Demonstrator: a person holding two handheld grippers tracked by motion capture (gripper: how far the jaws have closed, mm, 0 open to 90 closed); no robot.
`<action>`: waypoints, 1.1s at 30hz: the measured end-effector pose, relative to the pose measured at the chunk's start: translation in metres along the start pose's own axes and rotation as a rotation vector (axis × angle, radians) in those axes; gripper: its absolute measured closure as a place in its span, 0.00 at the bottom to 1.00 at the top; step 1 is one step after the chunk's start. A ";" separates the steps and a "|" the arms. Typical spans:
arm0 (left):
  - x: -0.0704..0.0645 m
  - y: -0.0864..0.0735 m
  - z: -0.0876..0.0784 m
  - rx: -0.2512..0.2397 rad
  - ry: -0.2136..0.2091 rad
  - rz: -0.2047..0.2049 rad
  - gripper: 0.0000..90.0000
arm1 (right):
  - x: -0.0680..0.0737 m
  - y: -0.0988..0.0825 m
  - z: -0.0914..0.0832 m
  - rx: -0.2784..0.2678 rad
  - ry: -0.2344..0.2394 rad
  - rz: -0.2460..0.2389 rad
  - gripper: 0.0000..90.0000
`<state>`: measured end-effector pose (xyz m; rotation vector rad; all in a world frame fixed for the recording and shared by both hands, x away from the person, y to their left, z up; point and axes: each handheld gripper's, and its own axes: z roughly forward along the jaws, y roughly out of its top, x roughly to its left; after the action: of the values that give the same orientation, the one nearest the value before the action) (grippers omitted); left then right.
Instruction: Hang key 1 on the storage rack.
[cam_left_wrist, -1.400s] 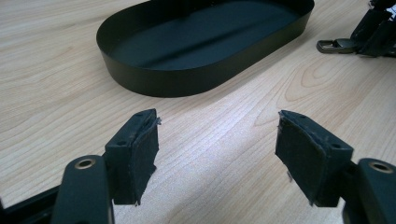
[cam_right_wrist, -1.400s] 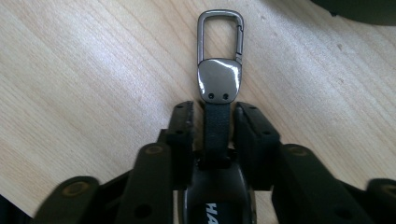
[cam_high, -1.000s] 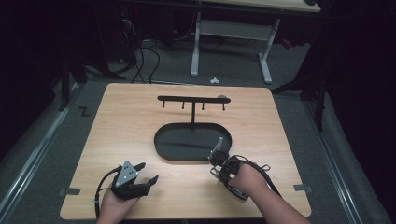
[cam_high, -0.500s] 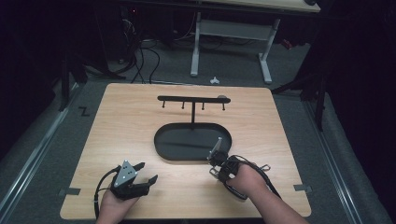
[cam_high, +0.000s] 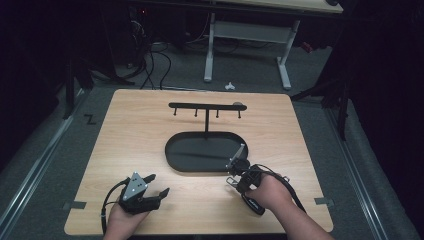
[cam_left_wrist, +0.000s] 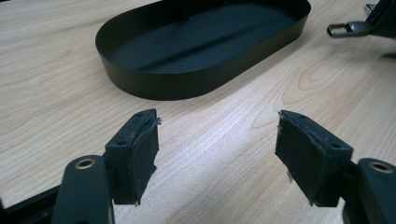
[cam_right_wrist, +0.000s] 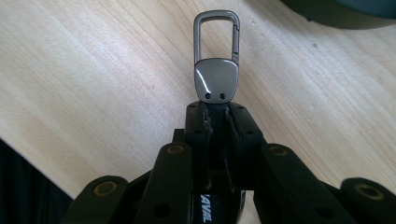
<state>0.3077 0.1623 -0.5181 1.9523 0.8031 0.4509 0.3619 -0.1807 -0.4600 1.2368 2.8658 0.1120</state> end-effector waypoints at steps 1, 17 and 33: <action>0.000 0.000 0.000 0.000 -0.001 0.000 0.34 | 0.000 -0.001 -0.002 -0.008 0.002 0.003 0.89; -0.002 0.001 0.001 -0.001 -0.006 0.009 0.34 | -0.009 -0.007 -0.039 -0.103 0.012 0.051 0.89; 0.000 0.000 -0.001 -0.003 -0.003 0.006 0.34 | -0.015 -0.002 -0.062 -0.163 -0.001 0.052 0.89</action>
<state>0.3068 0.1627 -0.5173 1.9529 0.7945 0.4520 0.3676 -0.1968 -0.3990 1.2794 2.7589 0.3378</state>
